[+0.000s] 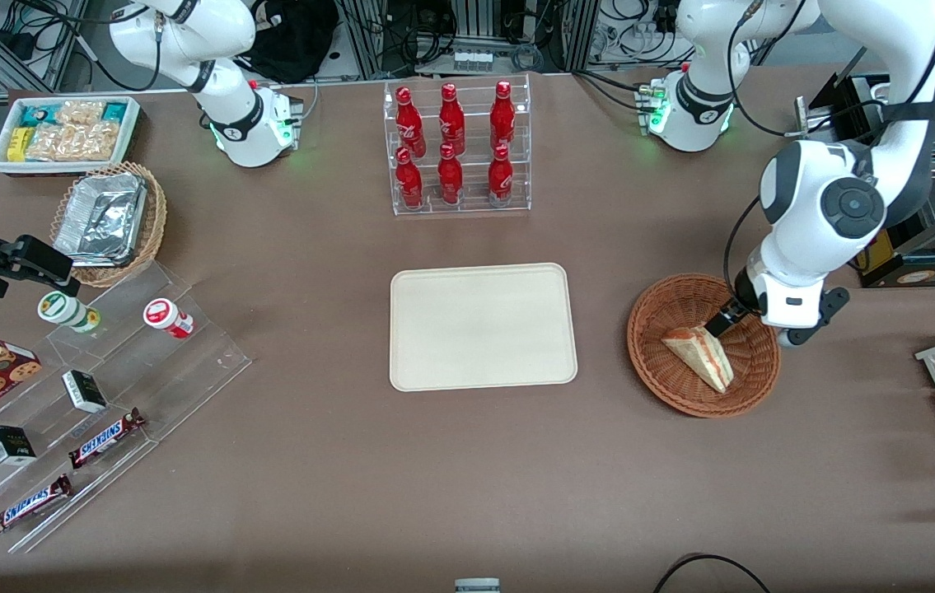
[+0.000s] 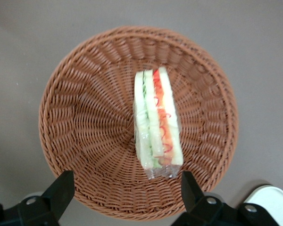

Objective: Place sandwich from basket to tray
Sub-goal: 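Lower the open left gripper over the sandwich in the wicker basket, then close the left gripper on the wrapped sandwich wedge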

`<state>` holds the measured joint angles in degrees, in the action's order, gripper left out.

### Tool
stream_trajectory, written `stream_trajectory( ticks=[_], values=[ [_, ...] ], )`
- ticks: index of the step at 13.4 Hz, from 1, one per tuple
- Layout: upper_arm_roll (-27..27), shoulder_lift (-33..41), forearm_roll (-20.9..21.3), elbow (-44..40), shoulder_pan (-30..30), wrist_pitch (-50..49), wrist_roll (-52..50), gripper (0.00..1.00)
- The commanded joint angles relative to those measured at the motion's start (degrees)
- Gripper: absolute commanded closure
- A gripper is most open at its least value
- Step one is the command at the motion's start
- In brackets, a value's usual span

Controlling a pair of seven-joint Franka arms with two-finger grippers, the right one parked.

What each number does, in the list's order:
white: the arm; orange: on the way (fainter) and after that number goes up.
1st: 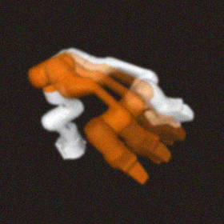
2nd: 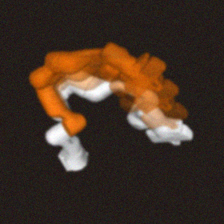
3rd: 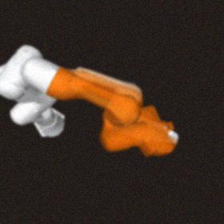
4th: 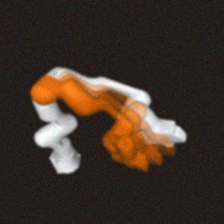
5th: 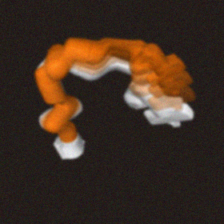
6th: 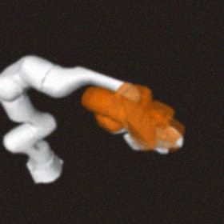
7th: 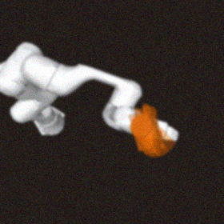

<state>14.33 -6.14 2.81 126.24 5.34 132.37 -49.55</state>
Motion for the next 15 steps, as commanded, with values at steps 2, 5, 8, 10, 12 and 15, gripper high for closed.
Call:
stream_trajectory(
  ticks=[2,5,8,10,12,15],
  values=[
    [0.9,-3.3,0.6,0.5,0.2,4.3,-2.6,0.0],
    [1.5,-5.2,0.6,0.6,0.2,6.9,-3.4,0.0],
    [1.5,-7.2,0.6,0.6,0.2,9.7,-3.4,0.0],
    [1.5,-8.2,0.6,0.5,0.2,11.1,-3.4,0.0],
    [1.5,-9.1,0.6,0.5,0.2,12.2,-3.4,0.0],
    [1.4,-10.4,0.5,0.2,0.4,14.1,-3.3,0.15]
  ],
)
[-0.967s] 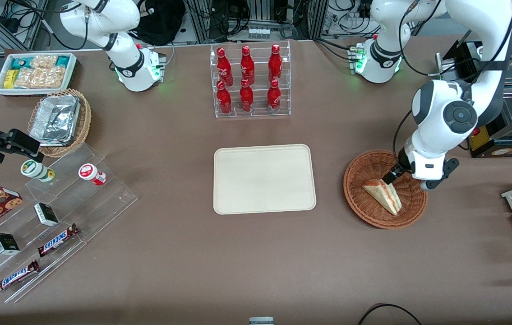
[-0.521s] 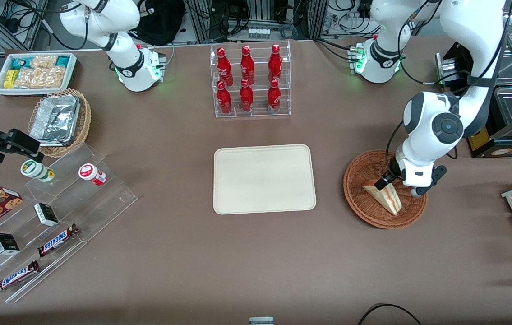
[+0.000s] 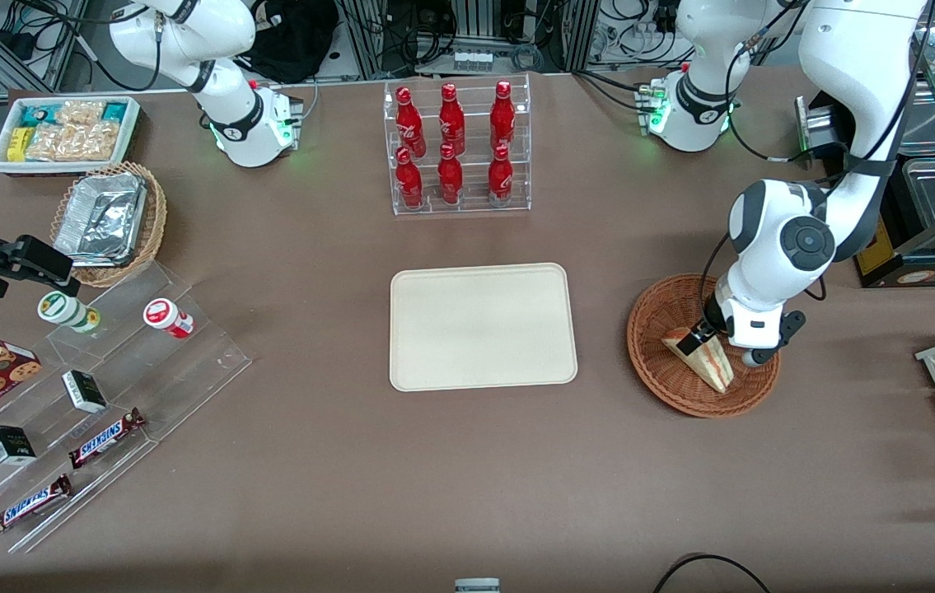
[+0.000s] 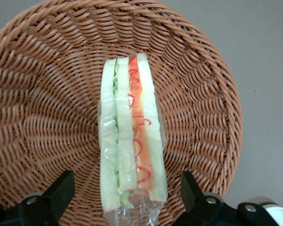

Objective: Place sandwich from basket to tray
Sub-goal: 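Close the left gripper on the wrapped sandwich wedge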

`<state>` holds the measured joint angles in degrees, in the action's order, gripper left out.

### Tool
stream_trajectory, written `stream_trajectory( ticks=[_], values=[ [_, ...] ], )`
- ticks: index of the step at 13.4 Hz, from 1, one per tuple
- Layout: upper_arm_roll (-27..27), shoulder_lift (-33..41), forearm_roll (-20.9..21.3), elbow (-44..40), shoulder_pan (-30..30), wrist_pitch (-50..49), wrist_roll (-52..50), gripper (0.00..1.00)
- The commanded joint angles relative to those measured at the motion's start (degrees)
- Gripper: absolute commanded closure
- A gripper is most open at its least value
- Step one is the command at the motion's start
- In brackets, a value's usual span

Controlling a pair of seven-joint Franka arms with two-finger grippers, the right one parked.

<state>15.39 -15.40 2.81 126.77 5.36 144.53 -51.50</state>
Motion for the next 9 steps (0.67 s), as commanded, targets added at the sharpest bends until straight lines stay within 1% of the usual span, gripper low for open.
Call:
stream_trajectory(
  ticks=[1,2,3,4,5,6,8,9],
  values=[
    [0.3,-1.6,0.5,-0.3,0.5,2.6,-1.3,0.33],
    [0.3,-1.9,0.5,-0.9,0.5,2.7,-1.1,0.54],
    [0.3,-2.3,0.6,-1.4,0.6,2.6,-0.7,0.78],
    [0.3,-2.4,0.8,-2.0,0.6,2.3,-0.3,0.87],
    [0.3,-2.3,1.0,-2.9,0.8,1.7,0.6,0.91],
    [0.3,-1.7,1.0,-3.5,0.9,-0.1,1.7,0.92],
    [0.3,0.4,1.0,-7.7,0.9,-10.6,2.2,0.92],
    [0.3,1.5,1.0,-11.2,0.6,-17.2,2.2,0.92]
  ],
)
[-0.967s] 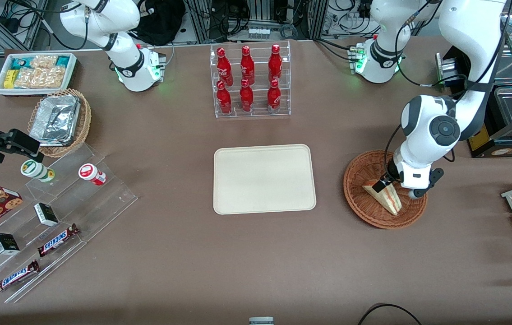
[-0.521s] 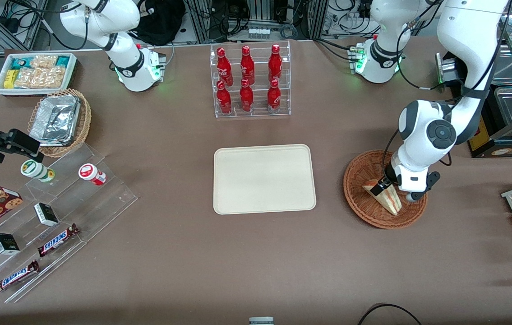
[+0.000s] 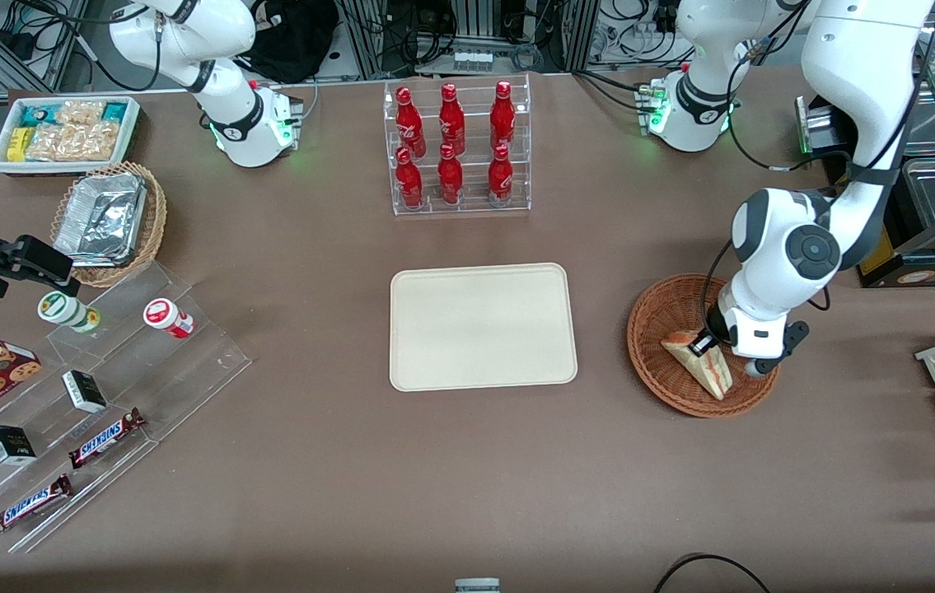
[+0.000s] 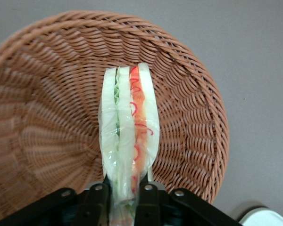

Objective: Place sandwich from basket to tray
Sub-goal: 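Close the left gripper on the wrapped sandwich wedge, then lift the sandwich and carry it with the left gripper over the tray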

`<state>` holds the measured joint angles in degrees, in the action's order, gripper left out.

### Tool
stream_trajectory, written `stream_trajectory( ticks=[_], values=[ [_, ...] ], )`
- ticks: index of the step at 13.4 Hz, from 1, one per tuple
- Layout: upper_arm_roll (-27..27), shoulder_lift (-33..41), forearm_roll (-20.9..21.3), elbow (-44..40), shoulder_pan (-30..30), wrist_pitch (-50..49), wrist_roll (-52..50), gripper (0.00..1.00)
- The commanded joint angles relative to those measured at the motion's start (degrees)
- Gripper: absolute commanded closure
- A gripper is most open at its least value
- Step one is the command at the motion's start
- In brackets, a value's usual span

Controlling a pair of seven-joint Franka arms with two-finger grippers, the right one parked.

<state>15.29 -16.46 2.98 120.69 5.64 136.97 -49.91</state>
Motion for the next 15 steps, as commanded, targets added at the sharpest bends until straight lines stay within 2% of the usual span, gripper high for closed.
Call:
stream_trajectory(
  ticks=[1,3,6,11,15],
  values=[
    [0.4,3.3,0.8,-8.3,0.0,-15.1,0.6,0.92],
    [0.8,2.6,0.4,-16.7,-0.5,-23.2,0.4,0.92],
    [1.6,-1.5,-0.3,-28.0,-5.7,-30.3,-0.3,0.92],
    [1.5,-4.5,0.3,-28.8,-18.3,-29.8,-4.1,0.9],
    [1.6,-9.4,-0.1,-29.0,-26.1,-21.1,-4.8,0.91]
  ],
)
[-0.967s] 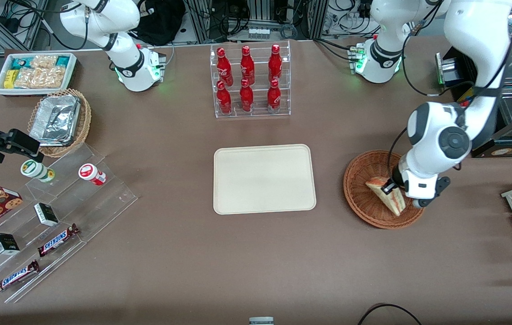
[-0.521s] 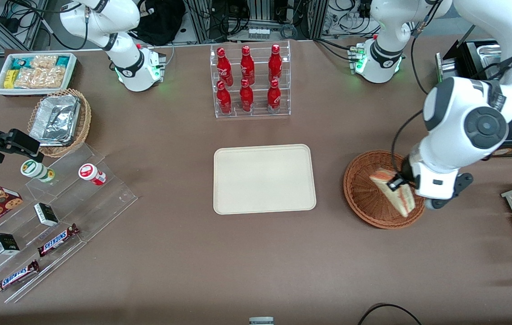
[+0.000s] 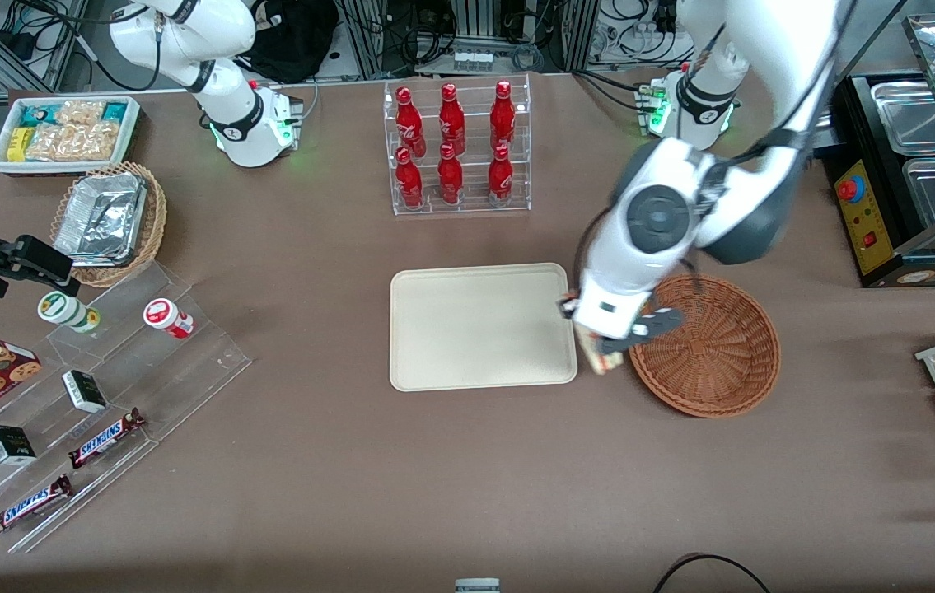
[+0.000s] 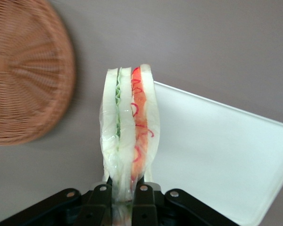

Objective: Place sandwich from basket to tray
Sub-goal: 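Lift the sandwich and carry it with the left gripper over the tray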

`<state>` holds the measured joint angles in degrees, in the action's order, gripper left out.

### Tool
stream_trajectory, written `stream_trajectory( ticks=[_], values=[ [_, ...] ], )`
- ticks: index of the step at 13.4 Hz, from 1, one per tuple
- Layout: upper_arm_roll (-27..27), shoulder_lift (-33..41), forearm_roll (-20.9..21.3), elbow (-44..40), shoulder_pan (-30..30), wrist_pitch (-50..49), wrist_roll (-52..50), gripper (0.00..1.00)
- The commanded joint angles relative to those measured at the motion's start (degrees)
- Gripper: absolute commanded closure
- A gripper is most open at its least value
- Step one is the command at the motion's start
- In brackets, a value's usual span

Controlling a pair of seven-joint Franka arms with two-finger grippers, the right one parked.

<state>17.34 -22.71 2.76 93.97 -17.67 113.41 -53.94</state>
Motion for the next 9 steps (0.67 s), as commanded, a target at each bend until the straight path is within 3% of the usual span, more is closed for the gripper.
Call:
stream_trajectory(
  ticks=[1,9],
  values=[
    [-0.6,-4.6,0.0,-2.6,-5.0,3.6,-0.6,0.91],
    [-0.6,-13.0,0.7,-5.4,-11.9,8.2,-0.1,0.92]
  ],
)
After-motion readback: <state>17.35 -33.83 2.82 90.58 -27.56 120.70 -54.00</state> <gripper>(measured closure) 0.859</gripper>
